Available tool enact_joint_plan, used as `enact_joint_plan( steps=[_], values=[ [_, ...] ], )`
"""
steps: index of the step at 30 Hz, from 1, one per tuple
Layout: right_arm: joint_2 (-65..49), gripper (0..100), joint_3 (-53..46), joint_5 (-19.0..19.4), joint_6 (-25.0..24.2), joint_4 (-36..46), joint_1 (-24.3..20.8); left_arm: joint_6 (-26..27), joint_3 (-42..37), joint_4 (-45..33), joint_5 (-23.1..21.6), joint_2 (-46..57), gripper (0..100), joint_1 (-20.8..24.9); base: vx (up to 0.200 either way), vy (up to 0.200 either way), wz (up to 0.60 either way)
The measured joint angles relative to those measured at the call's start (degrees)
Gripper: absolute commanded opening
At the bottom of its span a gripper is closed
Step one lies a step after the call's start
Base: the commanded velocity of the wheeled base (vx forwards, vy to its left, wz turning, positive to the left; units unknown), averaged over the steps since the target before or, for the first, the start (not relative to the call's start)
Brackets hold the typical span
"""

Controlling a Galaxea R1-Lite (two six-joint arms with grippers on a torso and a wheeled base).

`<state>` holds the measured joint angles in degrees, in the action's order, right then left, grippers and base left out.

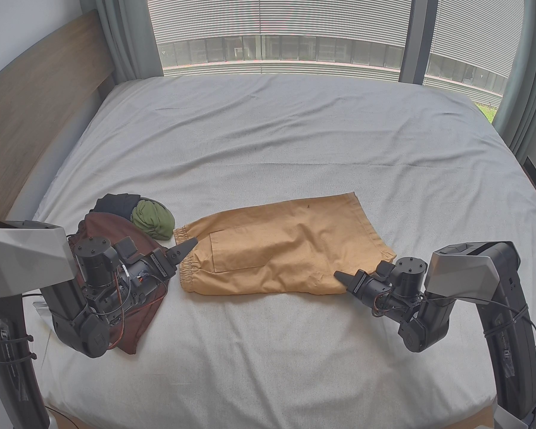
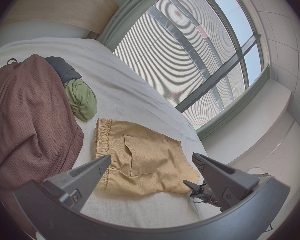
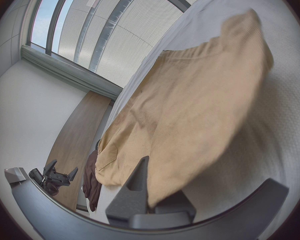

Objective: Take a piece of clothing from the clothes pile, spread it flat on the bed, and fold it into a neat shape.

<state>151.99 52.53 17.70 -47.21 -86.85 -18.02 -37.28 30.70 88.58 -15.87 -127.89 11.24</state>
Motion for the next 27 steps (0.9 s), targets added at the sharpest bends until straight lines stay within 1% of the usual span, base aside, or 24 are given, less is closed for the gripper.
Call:
enact_joint_plan(
  steps=[4, 12, 17, 21, 24, 27],
  values=[
    [-1.69, 0, -2.29, 0.04, 0.88, 0.02, -0.37, -0.05, -0.05, 0.00, -0.02, -0.06, 100, 0.00, 0.000, 0.000, 0.00],
    [-5.66, 0, -11.65, 0.00, 4.72, 0.30, -0.11, -0.16, -0.16, -0.01, -0.05, -0.13, 100, 0.00, 0.000, 0.000, 0.00],
    [-7.17, 0, -17.49, -1.87, 7.61, 0.06, -0.17, -0.18, -0.18, -0.04, -0.09, -0.15, 100, 0.00, 0.000, 0.000, 0.00],
    [-7.97, 0, -22.13, -2.62, 9.58, -0.17, -0.39, -0.20, -0.20, -0.06, -0.09, -0.26, 100, 0.00, 0.000, 0.000, 0.00],
    [-8.34, 0, -24.59, -2.99, 10.18, -0.28, -0.48, -0.20, -0.20, -0.09, -0.09, -0.41, 100, 0.00, 0.000, 0.000, 0.00],
    [-8.75, 0, -28.17, -4.07, 12.15, -0.93, -0.28, -0.22, -0.20, -0.09, -0.07, -0.61, 100, 0.00, 0.000, 0.000, 0.00]
  ],
)
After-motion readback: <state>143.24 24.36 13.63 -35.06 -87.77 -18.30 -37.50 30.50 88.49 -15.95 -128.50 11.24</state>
